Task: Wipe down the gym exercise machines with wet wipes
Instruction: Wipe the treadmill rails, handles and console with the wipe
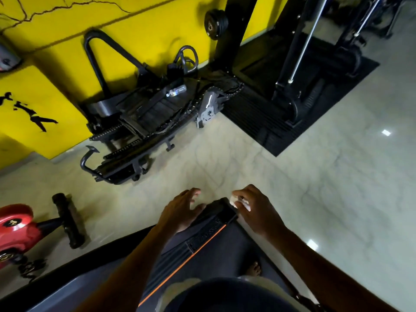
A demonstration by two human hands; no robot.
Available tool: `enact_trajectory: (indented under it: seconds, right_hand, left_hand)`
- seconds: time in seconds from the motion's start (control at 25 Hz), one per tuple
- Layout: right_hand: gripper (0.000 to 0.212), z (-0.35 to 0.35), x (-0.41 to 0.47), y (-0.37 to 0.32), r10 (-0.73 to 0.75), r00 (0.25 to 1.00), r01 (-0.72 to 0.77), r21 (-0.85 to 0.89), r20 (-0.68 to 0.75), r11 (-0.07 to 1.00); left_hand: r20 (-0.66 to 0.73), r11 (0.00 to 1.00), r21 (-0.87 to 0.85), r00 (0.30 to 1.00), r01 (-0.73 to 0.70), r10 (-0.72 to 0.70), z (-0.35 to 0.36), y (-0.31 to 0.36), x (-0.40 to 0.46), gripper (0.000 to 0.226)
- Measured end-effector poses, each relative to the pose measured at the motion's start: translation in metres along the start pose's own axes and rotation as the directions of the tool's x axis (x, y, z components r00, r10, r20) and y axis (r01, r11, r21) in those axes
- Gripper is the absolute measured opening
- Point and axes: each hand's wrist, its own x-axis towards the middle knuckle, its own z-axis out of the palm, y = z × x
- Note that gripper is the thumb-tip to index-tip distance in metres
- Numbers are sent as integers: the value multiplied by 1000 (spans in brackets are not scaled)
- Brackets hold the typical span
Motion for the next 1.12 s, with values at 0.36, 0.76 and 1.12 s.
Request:
enact_trajectory:
  seconds: [0.36, 0.76, 1.12]
  right_hand:
    - [26, -156, 72, 132, 74, 990, -72, 23, -116, 997]
    - [13, -254, 274, 304, -176, 974, 157, -135, -141, 978]
    - [29, -168, 416, 404, -201, 975, 199, 35, 94, 979]
  left_hand:
    - [-5, 949, -273, 987, -156, 161, 32, 211, 167, 48]
    - [-144, 993, -36, 984, -110, 104, 58, 173, 366, 64]
    - [-232, 930, -351, 952, 109, -199, 160, 179, 491, 46]
